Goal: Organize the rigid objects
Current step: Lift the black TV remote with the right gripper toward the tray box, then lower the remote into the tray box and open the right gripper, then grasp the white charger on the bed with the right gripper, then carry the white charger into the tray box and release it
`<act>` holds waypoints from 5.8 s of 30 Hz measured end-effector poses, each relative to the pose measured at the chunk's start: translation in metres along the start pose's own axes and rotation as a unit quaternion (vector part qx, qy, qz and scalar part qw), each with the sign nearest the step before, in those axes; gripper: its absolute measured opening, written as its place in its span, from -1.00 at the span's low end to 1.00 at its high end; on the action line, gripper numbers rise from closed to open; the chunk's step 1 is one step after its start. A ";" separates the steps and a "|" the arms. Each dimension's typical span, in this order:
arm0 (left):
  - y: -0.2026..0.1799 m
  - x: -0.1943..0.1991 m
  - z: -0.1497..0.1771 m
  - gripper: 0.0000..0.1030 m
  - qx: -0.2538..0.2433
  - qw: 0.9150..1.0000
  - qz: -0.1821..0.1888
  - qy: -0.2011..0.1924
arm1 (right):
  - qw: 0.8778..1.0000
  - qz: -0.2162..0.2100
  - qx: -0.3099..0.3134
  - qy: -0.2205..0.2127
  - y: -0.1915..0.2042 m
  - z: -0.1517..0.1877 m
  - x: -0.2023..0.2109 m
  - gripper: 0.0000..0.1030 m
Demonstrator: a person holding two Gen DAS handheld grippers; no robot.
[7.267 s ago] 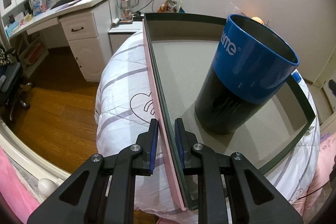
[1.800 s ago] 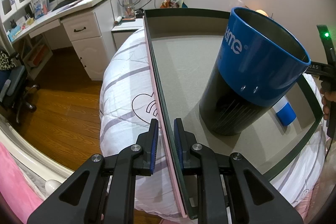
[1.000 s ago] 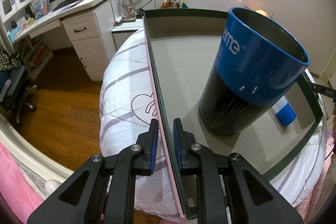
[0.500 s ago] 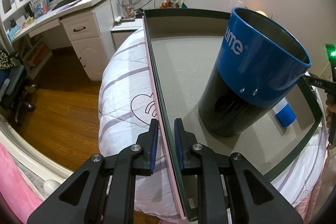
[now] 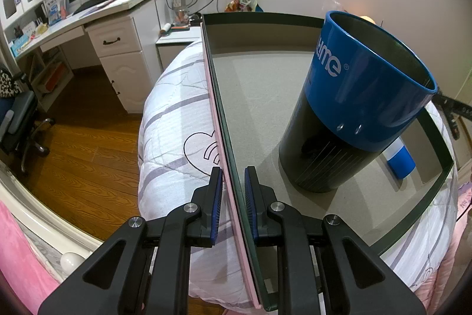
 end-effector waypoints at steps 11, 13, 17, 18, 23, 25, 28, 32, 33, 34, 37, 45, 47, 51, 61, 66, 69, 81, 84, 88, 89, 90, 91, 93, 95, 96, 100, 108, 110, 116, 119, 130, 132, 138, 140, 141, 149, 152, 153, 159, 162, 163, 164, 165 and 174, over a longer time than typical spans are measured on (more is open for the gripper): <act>-0.001 0.000 -0.001 -0.71 0.001 1.000 0.001 -0.001 | 0.994 -0.055 0.064 -0.072 0.072 -0.032 0.050 -0.14; -0.001 0.000 -0.001 -0.71 0.001 1.000 0.000 -0.001 | 0.992 -0.071 0.076 -0.074 0.088 -0.035 0.051 -0.14; -0.001 0.000 -0.001 -0.72 0.001 1.000 0.000 -0.001 | 0.989 -0.093 0.088 -0.071 0.107 -0.036 0.047 -0.14; 0.000 0.000 -0.001 -0.72 0.001 1.000 0.001 -0.001 | 0.988 -0.098 0.091 -0.071 0.112 -0.035 0.046 -0.14; 0.000 0.000 -0.001 -0.72 0.001 1.000 0.001 -0.001 | 0.985 -0.117 0.113 -0.054 0.140 -0.027 0.035 -0.14; 0.000 0.000 -0.001 -0.72 0.002 1.000 0.001 -0.001 | 0.984 -0.124 0.120 -0.043 0.148 -0.022 0.029 -0.14; 0.000 0.000 -0.001 -0.72 0.001 1.000 0.001 -0.001 | 0.983 -0.124 0.129 -0.029 0.154 -0.016 0.020 -0.14; -0.001 0.000 0.000 -0.71 0.001 1.000 0.000 -0.001 | 0.982 -0.107 0.153 -0.001 0.164 -0.005 0.004 -0.14; -0.001 0.000 0.000 -0.71 0.001 1.000 0.000 -0.001 | 0.982 -0.107 0.153 -0.001 0.164 -0.005 0.004 -0.14; -0.002 0.000 0.000 -0.71 0.000 1.000 0.000 -0.001 | 0.982 -0.102 0.159 0.002 0.166 -0.003 0.002 -0.14; -0.002 0.000 0.000 -0.72 0.000 1.000 0.000 -0.001 | 0.981 -0.071 0.182 0.015 0.172 0.003 -0.005 -0.14; -0.004 -0.001 0.000 -0.73 -0.002 1.000 0.000 -0.001 | 0.979 -0.047 0.193 0.039 0.174 0.007 -0.017 -0.14; -0.004 -0.001 0.000 -0.73 -0.001 1.000 0.001 -0.001 | 0.981 -0.066 0.178 0.044 0.173 0.005 -0.017 -0.14; -0.004 -0.001 0.000 -0.73 -0.001 1.000 0.000 -0.001 | 0.977 -0.140 0.149 0.059 0.178 0.010 -0.015 -0.14; -0.004 -0.001 0.000 -0.73 -0.001 1.000 0.000 -0.001 | 0.983 -0.048 0.174 0.033 0.165 0.002 -0.009 -0.14; -0.004 -0.001 0.000 -0.73 -0.002 1.000 0.000 0.000 | 0.977 -0.029 0.208 0.045 0.176 0.005 -0.015 -0.14; -0.004 -0.001 0.001 -0.73 0.000 1.000 0.002 0.001 | 0.974 -0.033 0.217 0.053 0.181 0.008 -0.015 -0.14; -0.006 -0.001 0.002 -0.73 -0.001 1.000 0.000 0.001 | 0.977 -0.109 0.163 0.077 0.182 0.018 -0.013 -0.10; -0.006 -0.001 0.002 -0.73 -0.001 1.000 -0.001 0.001 | 0.978 -0.123 0.149 0.076 0.177 0.019 -0.008 -0.08; -0.007 -0.001 0.002 -0.73 -0.001 1.000 -0.001 0.001 | 0.981 -0.116 0.142 0.060 0.173 0.016 -0.001 0.19; -0.006 -0.001 0.002 -0.73 -0.001 1.000 -0.001 0.001 | 0.982 -0.113 0.140 0.052 0.170 0.015 0.003 0.22; -0.006 -0.001 0.002 -0.73 0.000 1.000 -0.001 0.001 | 0.983 -0.110 0.138 0.046 0.168 0.013 0.006 0.25; -0.007 -0.001 0.002 -0.73 0.000 1.000 0.000 0.001 | 0.984 -0.107 0.136 0.039 0.166 0.011 0.010 0.28; -0.006 -0.001 0.002 -0.73 -0.001 1.000 -0.001 0.001 | 0.986 -0.100 0.134 0.029 0.161 0.006 0.016 0.45; -0.006 -0.001 0.002 -0.73 -0.001 1.000 0.000 0.001 | 0.988 -0.085 0.131 0.007 0.155 0.002 0.027 0.54; -0.006 -0.001 0.002 -0.73 -0.001 1.000 0.000 0.001 | 0.988 -0.085 0.131 0.007 0.155 0.002 0.027 0.54; -0.006 -0.001 0.002 -0.72 -0.001 1.000 0.000 0.001 | 0.991 -0.076 0.106 -0.027 0.139 -0.007 0.047 0.55; 0.000 0.000 0.002 -0.71 0.007 1.000 0.014 -0.004 | 0.995 -0.039 0.060 -0.064 0.098 -0.006 0.075 0.58; 0.001 0.000 0.002 -0.71 0.006 1.000 0.015 -0.005 | 0.997 -0.026 0.038 -0.066 0.081 -0.002 0.080 0.58; 0.007 -0.001 0.002 -0.70 0.004 1.000 0.022 -0.006 | 0.999 0.000 -0.009 -0.040 0.040 0.021 0.075 0.58; 0.010 -0.002 0.000 -0.70 0.003 1.000 0.019 -0.004 | 1.000 0.007 -0.017 -0.020 0.033 0.034 0.068 0.58; 0.013 -0.005 -0.001 -0.66 -0.001 1.000 0.005 0.002 | 1.000 -0.018 -0.004 0.014 0.047 0.074 0.056 0.58; 0.011 -0.006 0.000 -0.66 -0.001 1.000 0.005 0.003 | 1.000 -0.021 -0.004 0.011 0.049 0.078 0.054 0.58; 0.010 -0.006 -0.001 -0.65 0.001 1.000 0.004 0.005 | 1.000 -0.016 0.003 0.022 0.043 0.087 0.046 0.52; 0.012 -0.005 -0.001 -0.65 0.002 1.000 0.004 0.006 | 1.000 -0.020 -0.001 0.017 0.039 0.090 0.045 0.38; 0.012 -0.005 -0.001 -0.65 0.002 1.000 0.004 0.007 | 1.000 -0.023 -0.002 0.020 0.037 0.092 0.043 0.32; 0.015 -0.007 0.000 -0.65 0.004 1.000 0.003 0.010 | 1.000 -0.024 -0.012 0.001 0.025 0.092 0.047 -0.17; 0.015 -0.007 0.000 -0.66 0.006 1.000 0.004 0.011 | 1.000 -0.020 -0.007 -0.003 0.027 0.093 0.047 -0.17; 0.015 -0.007 0.000 -0.66 0.006 1.000 0.004 0.011 | 1.000 -0.017 -0.005 -0.004 0.028 0.093 0.046 -0.17; 0.016 -0.008 0.001 -0.67 0.010 1.000 0.008 0.013 | 1.000 -0.018 -0.009 -0.010 0.028 0.091 0.043 -0.17; 0.017 -0.009 0.001 -0.68 0.010 1.000 0.008 0.013 | 1.000 -0.018 -0.007 -0.015 0.028 0.092 0.043 -0.18; 0.017 -0.010 0.001 -0.69 0.010 1.000 0.008 0.013 | 1.000 -0.020 -0.010 -0.016 0.027 0.092 0.044 -0.18; 0.018 -0.011 0.001 -0.68 0.010 1.000 0.010 0.013 | 1.000 -0.022 -0.015 -0.017 0.026 0.092 0.045 -0.18; 0.018 -0.011 0.001 -0.68 0.010 1.000 0.010 0.013 | 0.999 -0.024 -0.024 -0.016 0.026 0.092 0.047 -0.19; 0.019 -0.012 0.001 -0.67 0.012 1.000 0.011 0.014 | 0.998 -0.038 -0.032 -0.028 0.027 0.090 0.061 -0.21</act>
Point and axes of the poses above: each gripper's, at about its wrist camera, not at the fingertips, and x roughly against the way its jaws point, y to its left, z to its underside, the point moved 1 cm from there along -x, roughly the way its jaws point, and after that the axes turned 11 degrees about -y, right-handed, at the moved point
